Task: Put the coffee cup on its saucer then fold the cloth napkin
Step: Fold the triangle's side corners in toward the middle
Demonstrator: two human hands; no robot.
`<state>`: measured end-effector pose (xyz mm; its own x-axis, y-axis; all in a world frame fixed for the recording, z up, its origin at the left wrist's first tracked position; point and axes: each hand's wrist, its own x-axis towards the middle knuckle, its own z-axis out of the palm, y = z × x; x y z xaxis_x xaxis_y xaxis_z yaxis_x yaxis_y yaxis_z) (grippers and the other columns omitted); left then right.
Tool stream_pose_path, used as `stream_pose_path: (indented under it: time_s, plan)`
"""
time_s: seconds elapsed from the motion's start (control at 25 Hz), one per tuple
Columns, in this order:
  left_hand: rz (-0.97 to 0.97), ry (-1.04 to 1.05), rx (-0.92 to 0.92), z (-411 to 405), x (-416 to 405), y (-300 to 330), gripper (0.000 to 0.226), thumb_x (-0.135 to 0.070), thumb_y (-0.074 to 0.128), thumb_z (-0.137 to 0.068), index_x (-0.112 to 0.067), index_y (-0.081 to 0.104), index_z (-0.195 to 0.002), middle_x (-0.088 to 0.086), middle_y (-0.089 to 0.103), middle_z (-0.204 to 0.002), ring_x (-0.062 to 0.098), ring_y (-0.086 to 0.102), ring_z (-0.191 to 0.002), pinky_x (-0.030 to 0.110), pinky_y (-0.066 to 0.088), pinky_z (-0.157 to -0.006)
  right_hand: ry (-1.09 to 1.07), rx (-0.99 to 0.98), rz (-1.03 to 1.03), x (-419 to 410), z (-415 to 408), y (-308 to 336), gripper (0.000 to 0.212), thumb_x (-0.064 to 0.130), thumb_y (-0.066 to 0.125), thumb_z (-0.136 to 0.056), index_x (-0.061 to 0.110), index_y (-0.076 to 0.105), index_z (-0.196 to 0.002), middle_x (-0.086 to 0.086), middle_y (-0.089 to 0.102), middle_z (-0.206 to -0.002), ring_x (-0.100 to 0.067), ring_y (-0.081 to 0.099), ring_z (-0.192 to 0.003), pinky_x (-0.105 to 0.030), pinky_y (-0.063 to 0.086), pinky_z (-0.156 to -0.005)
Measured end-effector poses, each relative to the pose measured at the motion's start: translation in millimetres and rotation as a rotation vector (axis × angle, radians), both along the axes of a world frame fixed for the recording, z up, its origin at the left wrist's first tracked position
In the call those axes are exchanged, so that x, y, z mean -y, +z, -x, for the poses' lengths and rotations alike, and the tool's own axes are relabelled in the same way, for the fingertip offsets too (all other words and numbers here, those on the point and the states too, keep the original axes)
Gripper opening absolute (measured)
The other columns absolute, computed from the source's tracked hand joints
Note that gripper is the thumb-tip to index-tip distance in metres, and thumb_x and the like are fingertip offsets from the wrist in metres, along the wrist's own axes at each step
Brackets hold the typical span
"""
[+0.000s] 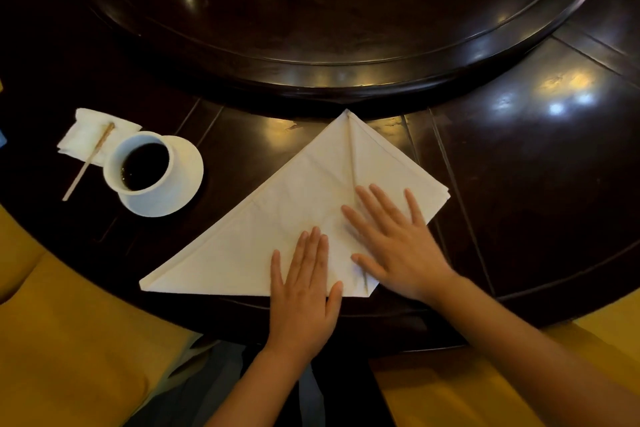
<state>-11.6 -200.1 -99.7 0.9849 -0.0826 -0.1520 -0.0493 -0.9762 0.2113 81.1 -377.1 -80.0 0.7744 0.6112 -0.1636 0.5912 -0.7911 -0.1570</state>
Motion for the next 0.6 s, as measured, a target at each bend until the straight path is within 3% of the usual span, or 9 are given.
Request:
stream_pose_path:
  time_s: [0.12, 0.28, 0.48, 0.6]
  plan:
    - [-0.074, 0.159, -0.041, 9, -36, 0, 0.068, -0.055, 0.007, -0.093, -0.015, 0.013, -0.148, 0.009, 0.015, -0.155, 0.022, 0.009, -0.142, 0.053, 0.004, -0.110, 0.056, -0.035, -0.024, -37, 30, -9, 0.065, 0.058, 0.022, -0.093, 0.029, 0.004, -0.148, -0.004, 0.001, -0.157, -0.022, -0.008, -0.143, -0.055, -0.005, -0.111]
    - [-0.101, 0.331, -0.058, 22, -87, 1, 0.081, -0.070, 0.013, -0.085, -0.020, 0.011, -0.149, 0.009, 0.007, -0.157, 0.022, 0.002, -0.144, 0.055, 0.003, -0.111, 0.024, -0.044, 0.002, -41, 36, -14, 0.064, 0.059, 0.020, -0.093, 0.030, 0.005, -0.148, -0.003, 0.004, -0.157, -0.022, -0.005, -0.144, -0.056, 0.000, -0.111]
    - [-0.060, 0.582, -0.036, 29, -137, 14, 0.094, -0.073, 0.037, -0.079, -0.008, 0.024, -0.145, 0.016, 0.028, -0.151, 0.030, 0.023, -0.139, 0.056, 0.020, -0.107, 0.024, -0.058, -0.002, -42, 37, -10, 0.063, 0.058, 0.014, -0.093, 0.029, 0.003, -0.148, -0.003, 0.001, -0.157, -0.022, -0.006, -0.144, -0.055, 0.003, -0.111]
    - [-0.013, 0.617, 0.043, 27, -156, 27, 0.078, -0.054, 0.062, -0.079, -0.004, 0.044, -0.135, 0.019, 0.049, -0.131, 0.034, 0.043, -0.121, 0.047, 0.042, -0.093, 0.014, -0.060, -0.003, -43, 37, -10, 0.063, 0.058, 0.015, -0.093, 0.029, 0.005, -0.148, -0.003, 0.002, -0.157, -0.023, -0.004, -0.144, -0.055, 0.004, -0.111]
